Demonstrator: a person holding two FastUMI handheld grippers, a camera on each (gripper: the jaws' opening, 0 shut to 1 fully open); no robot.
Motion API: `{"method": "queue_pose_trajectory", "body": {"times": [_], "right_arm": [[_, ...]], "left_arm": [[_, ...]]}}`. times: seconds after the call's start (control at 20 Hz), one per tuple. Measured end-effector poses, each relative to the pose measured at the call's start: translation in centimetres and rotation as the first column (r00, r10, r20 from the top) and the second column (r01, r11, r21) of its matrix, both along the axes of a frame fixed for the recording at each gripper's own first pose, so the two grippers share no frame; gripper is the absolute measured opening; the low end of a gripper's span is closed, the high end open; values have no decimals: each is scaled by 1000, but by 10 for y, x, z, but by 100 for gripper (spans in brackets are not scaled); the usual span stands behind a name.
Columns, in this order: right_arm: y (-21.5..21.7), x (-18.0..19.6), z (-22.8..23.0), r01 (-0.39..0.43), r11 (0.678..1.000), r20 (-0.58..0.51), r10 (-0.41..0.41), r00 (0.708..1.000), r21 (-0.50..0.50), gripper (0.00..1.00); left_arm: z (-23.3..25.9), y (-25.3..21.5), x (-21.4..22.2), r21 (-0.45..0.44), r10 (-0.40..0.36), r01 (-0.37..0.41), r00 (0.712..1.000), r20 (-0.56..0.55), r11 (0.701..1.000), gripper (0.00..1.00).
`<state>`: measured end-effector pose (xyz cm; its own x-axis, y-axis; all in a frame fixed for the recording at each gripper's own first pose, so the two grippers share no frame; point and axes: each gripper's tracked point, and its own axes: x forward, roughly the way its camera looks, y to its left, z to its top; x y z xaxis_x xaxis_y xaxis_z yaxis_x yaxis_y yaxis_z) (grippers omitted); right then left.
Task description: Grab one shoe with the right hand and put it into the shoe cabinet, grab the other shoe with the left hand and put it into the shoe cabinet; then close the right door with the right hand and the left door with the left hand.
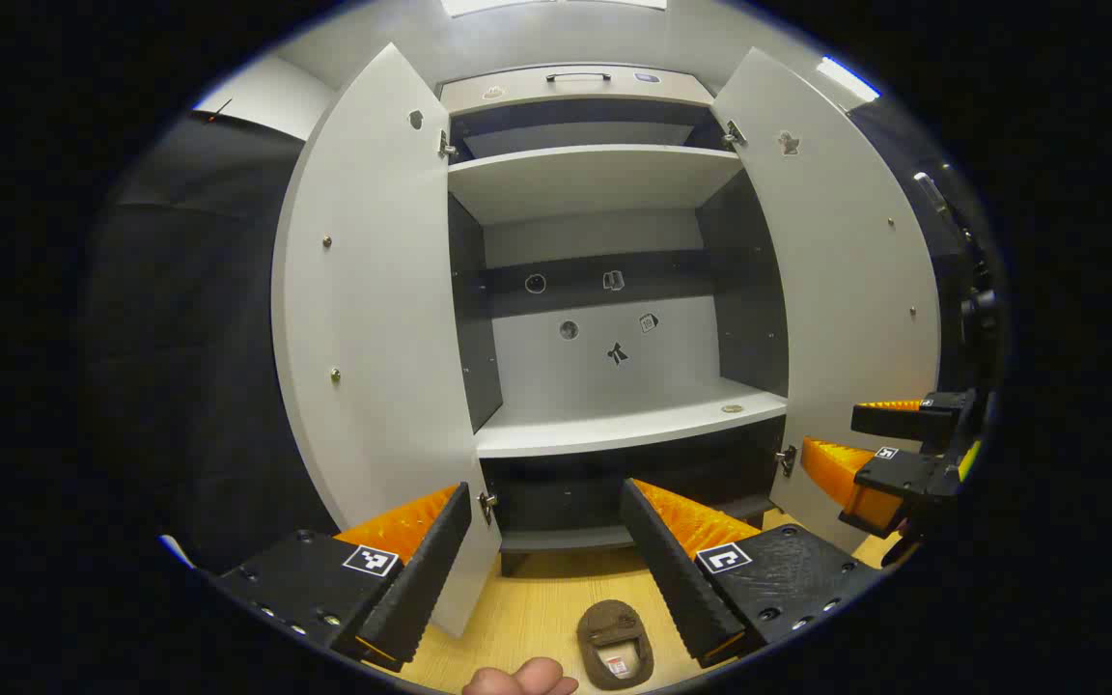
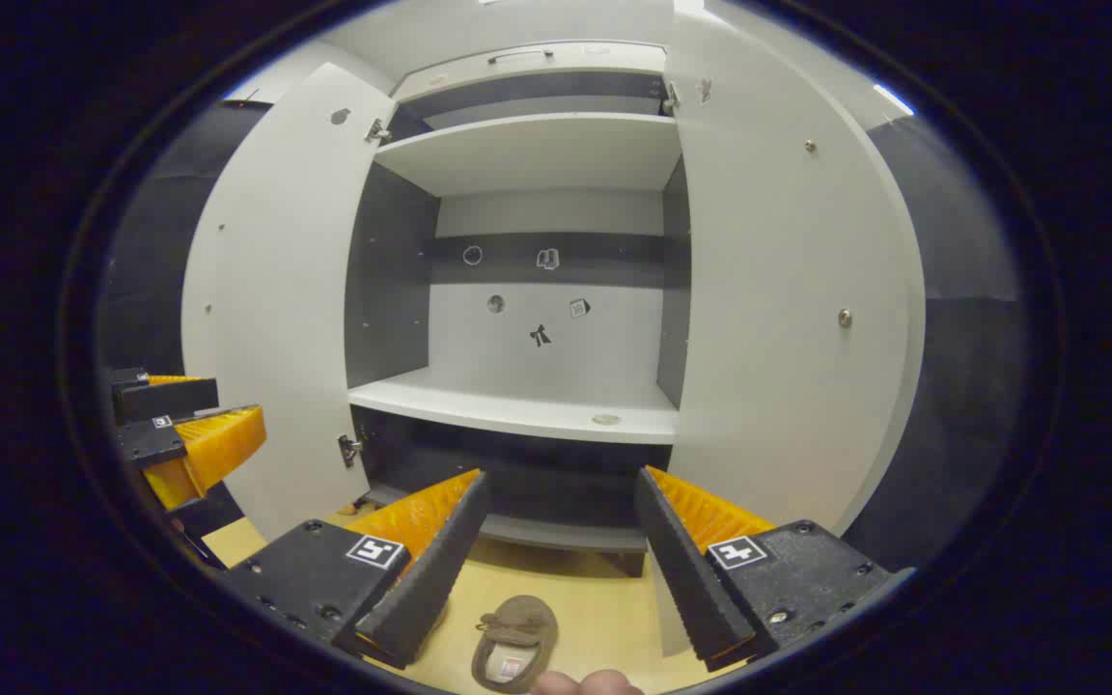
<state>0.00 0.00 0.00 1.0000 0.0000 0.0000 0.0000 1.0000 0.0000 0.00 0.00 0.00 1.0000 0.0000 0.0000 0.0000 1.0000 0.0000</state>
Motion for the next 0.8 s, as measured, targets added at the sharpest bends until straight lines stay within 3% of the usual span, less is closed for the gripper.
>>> {"method": "queue_pose_trajectory", "body": {"times": [0.1,0.25,0.55,0.8], "right_arm": [[-1,-2,4,20,1000,16,-20,1000,2,99],[3,-1,-6,4,1000,-36,-4,999,-8,99],[-4,-1,-4,36,999,-40,-35,999,17,100],[8,-2,-16,-16,999,-75,18,997,35,99]], "left_arm": [[-3,-1,-1,-10,-22,22,1000,5,1000,96],[-12,5,-3,-10,-3,3,1000,-17,1000,96],[-4,7,-5,-32,9,-9,1000,-3,999,96],[-2,7,-8,-29,10,-10,1000,8,1000,96]]}}
